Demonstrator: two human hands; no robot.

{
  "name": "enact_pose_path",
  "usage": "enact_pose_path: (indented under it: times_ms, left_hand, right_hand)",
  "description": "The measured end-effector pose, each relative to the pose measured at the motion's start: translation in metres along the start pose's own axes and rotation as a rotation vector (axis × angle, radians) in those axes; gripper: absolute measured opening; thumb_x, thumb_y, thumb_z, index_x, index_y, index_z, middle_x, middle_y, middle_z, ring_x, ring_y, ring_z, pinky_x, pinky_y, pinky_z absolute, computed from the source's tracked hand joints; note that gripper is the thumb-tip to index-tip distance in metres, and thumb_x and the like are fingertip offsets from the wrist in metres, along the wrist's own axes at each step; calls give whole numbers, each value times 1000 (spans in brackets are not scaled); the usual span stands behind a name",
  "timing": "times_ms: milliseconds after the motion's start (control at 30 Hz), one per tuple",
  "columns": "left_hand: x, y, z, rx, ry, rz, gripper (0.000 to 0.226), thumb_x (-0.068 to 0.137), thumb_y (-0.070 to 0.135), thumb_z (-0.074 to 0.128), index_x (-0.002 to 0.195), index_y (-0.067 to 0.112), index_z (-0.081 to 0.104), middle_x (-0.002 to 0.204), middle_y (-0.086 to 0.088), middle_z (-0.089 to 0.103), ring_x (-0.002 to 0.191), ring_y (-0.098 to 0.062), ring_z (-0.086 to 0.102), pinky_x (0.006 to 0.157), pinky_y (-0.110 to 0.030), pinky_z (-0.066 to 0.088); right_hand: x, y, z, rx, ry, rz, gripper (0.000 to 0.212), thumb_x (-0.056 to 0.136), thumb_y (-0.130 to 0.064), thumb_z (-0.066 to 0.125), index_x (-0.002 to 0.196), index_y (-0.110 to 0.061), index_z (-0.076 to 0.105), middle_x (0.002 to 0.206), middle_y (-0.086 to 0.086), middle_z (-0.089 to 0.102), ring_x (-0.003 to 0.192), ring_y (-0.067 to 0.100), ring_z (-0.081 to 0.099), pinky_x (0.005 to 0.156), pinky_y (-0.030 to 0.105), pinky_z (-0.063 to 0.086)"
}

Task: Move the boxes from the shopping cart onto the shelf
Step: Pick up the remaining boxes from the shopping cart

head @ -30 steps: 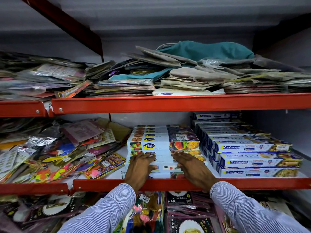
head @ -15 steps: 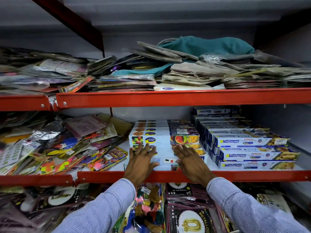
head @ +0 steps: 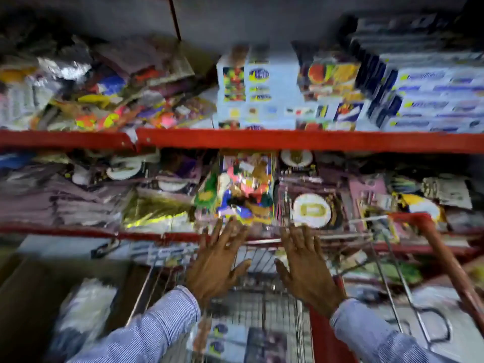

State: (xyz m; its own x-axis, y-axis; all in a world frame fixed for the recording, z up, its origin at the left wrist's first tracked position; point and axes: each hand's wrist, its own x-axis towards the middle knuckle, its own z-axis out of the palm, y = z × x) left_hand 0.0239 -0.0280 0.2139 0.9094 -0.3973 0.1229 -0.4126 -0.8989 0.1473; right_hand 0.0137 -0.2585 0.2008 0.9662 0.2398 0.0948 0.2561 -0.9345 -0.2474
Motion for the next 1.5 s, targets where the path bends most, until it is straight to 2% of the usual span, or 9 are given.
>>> enact_pose_path:
  times_ms: [200,300,433,567,767,900,1067,1300,1500]
  left_hand:
    - [-62,-13,106,-146,-351,-67,54,98,51,37,138,18,51,156,-12,36,142,-38,33,112,-62,32]
    - [-84,-19,152,-168,-554,-143,57,96,35,56,146,13,39,155,-15,36,142,-34,32,115,-55,28]
    - [-103,-33,207,-80,-788,-6,50,99,32,50,144,14,39,148,-11,43,135,-33,38,106,-51,37]
    - [-118,-40,251,-49,-902,111,48,97,31,55,139,11,44,143,-16,48,133,-35,40,100,-48,43]
    - [-126,-37,275,32,-849,272,35,90,29,62,116,4,60,125,-19,57,115,-40,54,90,-46,46]
    - [-128,-41,286,24,-831,278,34,87,18,65,117,4,58,124,-20,58,114,-40,54,91,-47,46]
    - [-128,-38,293,67,-800,287,39,88,11,60,125,1,52,131,-22,53,117,-41,52,94,-49,44]
    - [-126,-30,298,144,-807,253,35,86,8,62,120,3,57,126,-18,58,119,-37,51,100,-48,39]
    - [-107,-23,262,17,-786,207,31,83,10,63,114,9,61,116,-10,65,109,-31,58,89,-42,46]
  right_hand:
    - [-37,8,96,35,-335,62,74,82,-46,30,147,-11,34,148,16,46,135,42,42,108,59,36]
    - [-47,12,142,66,-474,47,65,86,-37,37,143,-5,39,139,21,53,126,43,50,101,52,44]
    - [-50,14,203,44,-688,46,59,94,-30,48,148,-12,31,145,13,48,132,33,43,102,42,41]
    - [-57,12,255,69,-795,16,52,95,-30,50,143,-12,38,137,13,55,125,33,49,99,44,46]
    - [-62,4,302,79,-875,-45,55,89,-30,62,138,-12,44,138,13,53,127,33,47,104,43,41]
    - [-56,-2,314,94,-856,-64,55,88,-24,63,138,-11,45,136,13,55,126,33,50,103,43,43]
    - [-51,5,318,165,-783,-32,38,77,-16,68,114,-12,61,111,15,69,103,35,65,80,35,50]
    - [-33,31,295,150,-723,-88,35,70,-29,67,100,-13,62,97,14,69,92,35,66,73,36,51]
    - [-17,43,232,132,-627,-150,46,67,-38,73,104,-15,60,100,13,65,94,33,62,78,38,52]
